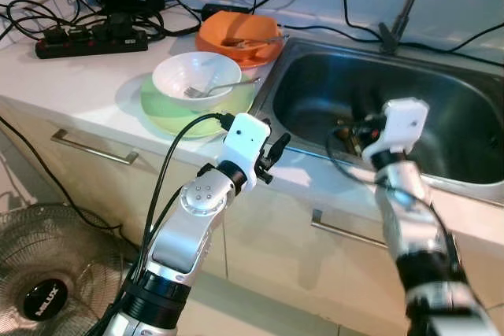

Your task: Kitchen organization

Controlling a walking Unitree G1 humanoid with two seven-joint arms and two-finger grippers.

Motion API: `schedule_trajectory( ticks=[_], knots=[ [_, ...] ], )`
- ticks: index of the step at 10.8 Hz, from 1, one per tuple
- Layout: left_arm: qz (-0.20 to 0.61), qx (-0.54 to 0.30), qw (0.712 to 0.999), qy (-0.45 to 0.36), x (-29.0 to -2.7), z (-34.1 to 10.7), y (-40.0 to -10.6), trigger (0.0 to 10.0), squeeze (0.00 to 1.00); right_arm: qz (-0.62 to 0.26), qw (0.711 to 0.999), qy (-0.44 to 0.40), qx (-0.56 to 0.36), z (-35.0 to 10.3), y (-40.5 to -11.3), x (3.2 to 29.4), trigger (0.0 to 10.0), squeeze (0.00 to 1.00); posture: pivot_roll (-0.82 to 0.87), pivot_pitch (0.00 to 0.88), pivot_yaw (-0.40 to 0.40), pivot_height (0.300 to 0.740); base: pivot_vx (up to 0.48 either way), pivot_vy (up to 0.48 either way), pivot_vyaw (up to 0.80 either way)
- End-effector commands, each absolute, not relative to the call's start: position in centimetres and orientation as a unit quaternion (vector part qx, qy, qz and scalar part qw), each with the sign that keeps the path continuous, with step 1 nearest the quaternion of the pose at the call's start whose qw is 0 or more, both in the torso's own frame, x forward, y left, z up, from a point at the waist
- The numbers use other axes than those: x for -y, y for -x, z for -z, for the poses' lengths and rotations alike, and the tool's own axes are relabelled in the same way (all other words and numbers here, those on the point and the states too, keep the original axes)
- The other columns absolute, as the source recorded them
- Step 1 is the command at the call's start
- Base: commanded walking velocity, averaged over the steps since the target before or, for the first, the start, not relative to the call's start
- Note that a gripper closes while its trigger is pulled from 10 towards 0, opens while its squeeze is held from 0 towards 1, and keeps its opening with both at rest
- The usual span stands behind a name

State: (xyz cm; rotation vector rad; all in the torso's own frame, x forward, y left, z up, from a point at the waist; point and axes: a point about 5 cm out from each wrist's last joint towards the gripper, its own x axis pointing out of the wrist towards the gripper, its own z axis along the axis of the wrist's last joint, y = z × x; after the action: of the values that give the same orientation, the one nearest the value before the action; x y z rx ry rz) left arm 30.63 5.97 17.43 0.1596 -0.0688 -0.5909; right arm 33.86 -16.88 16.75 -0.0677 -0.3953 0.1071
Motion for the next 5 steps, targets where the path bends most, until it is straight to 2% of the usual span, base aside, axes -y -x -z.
schedule_trajectory(
  ticks=[1,3,5],
  knots=[
    [0.282,0.039,0.955,-0.079,-6.0,-17.5,-30.9,10.0,0.0,-0.059,0.976,0.027,0.209,-17.6,-33.6,16.5,10.0,0.0,0.19,0.09,-0.018,0.74,0.0,0.0,0.0],
    [0.268,0.061,0.958,-0.08,-6.3,-18.0,-31.1,10.0,0.0,-0.065,0.979,0.015,0.194,-16.8,-33.0,15.7,10.0,0.0,0.19,0.089,-0.015,0.74,0.0,0.0,0.0],
    [0.226,0.13,0.955,-0.14,-6.8,-20.0,-31.3,10.0,0.0,-0.071,0.983,-0.002,0.168,-15.7,-32.6,14.5,10.0,0.0,0.2,0.089,-0.017,0.74,0.0,0.0,0.0]
  ],
)
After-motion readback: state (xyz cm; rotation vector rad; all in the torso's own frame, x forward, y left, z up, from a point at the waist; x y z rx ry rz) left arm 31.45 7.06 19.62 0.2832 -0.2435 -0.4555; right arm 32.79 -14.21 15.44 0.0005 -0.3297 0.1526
